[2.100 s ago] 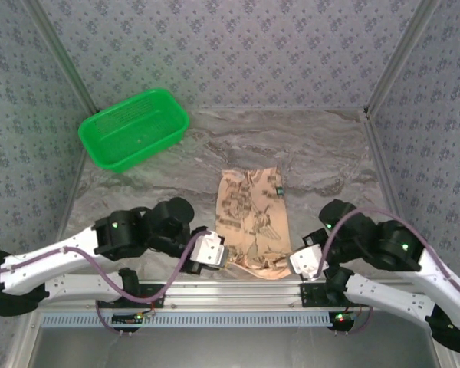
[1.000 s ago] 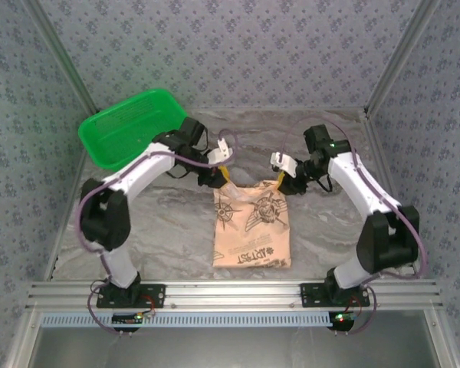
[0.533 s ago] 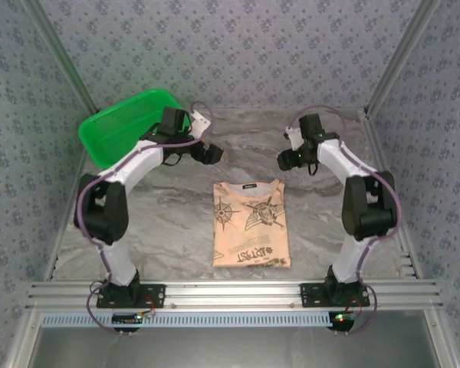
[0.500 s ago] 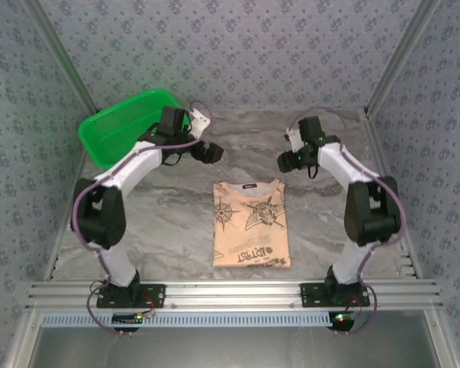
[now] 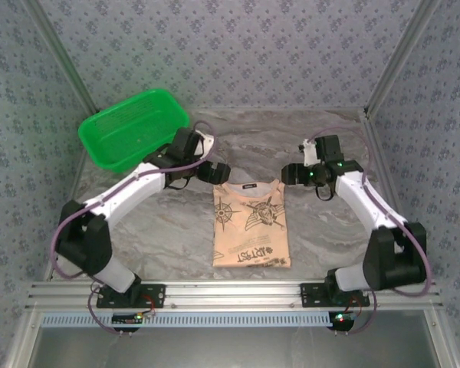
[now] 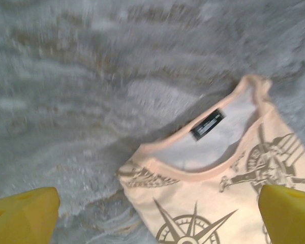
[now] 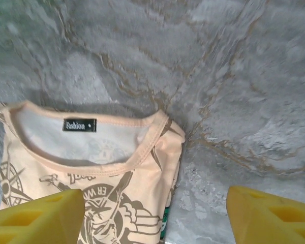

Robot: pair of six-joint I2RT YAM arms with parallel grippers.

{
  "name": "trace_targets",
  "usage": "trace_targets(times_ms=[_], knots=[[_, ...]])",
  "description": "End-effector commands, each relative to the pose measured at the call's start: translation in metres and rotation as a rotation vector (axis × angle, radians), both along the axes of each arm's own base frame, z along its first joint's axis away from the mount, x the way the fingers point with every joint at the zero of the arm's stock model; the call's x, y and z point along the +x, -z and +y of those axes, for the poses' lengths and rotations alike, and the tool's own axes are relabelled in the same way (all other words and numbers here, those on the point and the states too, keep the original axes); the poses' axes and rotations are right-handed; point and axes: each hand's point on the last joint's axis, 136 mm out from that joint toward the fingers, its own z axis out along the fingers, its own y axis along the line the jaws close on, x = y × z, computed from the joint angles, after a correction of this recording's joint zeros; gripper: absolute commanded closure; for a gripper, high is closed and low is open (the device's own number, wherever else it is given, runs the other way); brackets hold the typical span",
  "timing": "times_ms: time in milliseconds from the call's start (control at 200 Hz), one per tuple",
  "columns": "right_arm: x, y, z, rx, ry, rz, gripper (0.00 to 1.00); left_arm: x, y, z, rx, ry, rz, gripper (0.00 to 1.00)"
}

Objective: Fold the inside-out t-shirt

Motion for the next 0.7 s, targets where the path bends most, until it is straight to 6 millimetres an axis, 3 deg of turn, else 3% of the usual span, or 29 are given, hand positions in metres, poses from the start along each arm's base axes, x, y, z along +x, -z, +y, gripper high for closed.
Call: trace_targets(times_ms=[0,115,185,390,415,505,695], knots=[[-0.015,0.016,0.021,0.049,-0.135,0.112,0.24,-0.016,0.04,-0.002,-0.007,-0.03,0.203,0.0],[-0.008,0.037,0.022,0.069,-0.143,0.196,0.31,-0.003,0.071,0.008,-0.022,-0.134,0.373,0.11],[-0.002,0.044,0.024,0.076,-0.149,0.217,0.37,-0.003,0.083,0.004,-0.061,-0.134,0.47,0.12],[0.011,0.073,0.024,0.068,-0.169,0.268,0.4,0.01,0.094,-0.012,-0.1,-0.073,0.454,0.12],[0.021,0.068,0.025,0.067,-0.171,0.246,0.4,0.012,0.096,-0.013,-0.099,-0.072,0.458,0.12],[0.032,0.077,0.026,0.057,-0.177,0.238,0.39,0.017,0.102,-0.02,-0.099,-0.051,0.457,0.12],[0.035,0.097,0.031,0.062,-0.191,0.288,0.39,0.019,0.113,-0.037,-0.097,0.005,0.473,0.19]])
